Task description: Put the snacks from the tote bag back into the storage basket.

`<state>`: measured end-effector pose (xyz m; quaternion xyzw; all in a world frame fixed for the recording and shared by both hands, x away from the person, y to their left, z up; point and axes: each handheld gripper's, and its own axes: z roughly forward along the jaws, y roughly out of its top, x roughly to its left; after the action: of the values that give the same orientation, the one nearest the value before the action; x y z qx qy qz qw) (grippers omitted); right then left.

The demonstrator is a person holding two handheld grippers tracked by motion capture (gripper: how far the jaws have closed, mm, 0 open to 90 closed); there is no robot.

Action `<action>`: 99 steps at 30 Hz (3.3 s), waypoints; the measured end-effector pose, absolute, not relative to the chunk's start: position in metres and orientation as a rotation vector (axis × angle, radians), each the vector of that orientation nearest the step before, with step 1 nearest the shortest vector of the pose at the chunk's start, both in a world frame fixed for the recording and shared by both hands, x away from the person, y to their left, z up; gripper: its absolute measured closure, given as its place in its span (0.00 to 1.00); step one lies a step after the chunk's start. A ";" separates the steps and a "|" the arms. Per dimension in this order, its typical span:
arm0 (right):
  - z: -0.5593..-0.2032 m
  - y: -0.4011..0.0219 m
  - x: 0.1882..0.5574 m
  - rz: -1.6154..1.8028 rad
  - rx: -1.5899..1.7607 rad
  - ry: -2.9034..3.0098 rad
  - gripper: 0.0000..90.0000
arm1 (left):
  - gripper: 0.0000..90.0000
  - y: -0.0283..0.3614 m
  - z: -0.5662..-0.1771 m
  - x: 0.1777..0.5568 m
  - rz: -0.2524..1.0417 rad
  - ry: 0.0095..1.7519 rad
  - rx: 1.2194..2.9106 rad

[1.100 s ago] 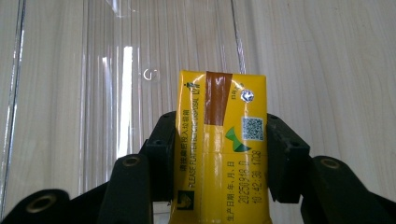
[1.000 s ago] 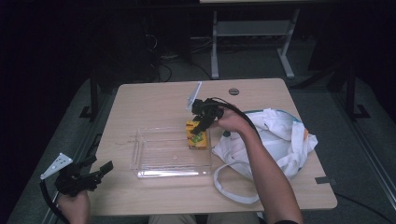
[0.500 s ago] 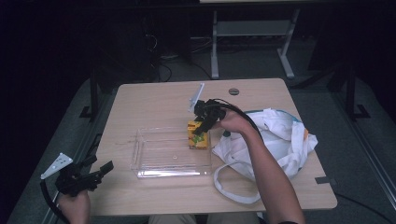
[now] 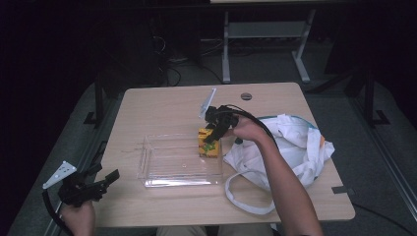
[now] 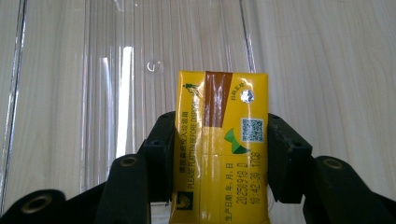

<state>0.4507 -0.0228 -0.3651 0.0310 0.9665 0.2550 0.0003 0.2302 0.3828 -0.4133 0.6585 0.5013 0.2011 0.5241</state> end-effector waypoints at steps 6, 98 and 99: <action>-0.365 -0.023 0.450 0.803 0.091 3.043 0.55 | 0.14 0.383 -0.413 0.230 0.479 1.202 1.577; -0.330 -0.085 0.441 1.004 0.326 2.963 0.43 | 0.14 0.378 -0.413 0.232 0.474 1.194 1.596; -0.330 -0.085 0.441 1.004 0.326 2.963 0.43 | 0.14 0.378 -0.413 0.232 0.475 1.193 1.595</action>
<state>0.4405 -0.0852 -0.3303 0.1036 0.9421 0.3191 -0.0021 0.2324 0.3784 -0.4133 0.6653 0.4976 0.1982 0.5202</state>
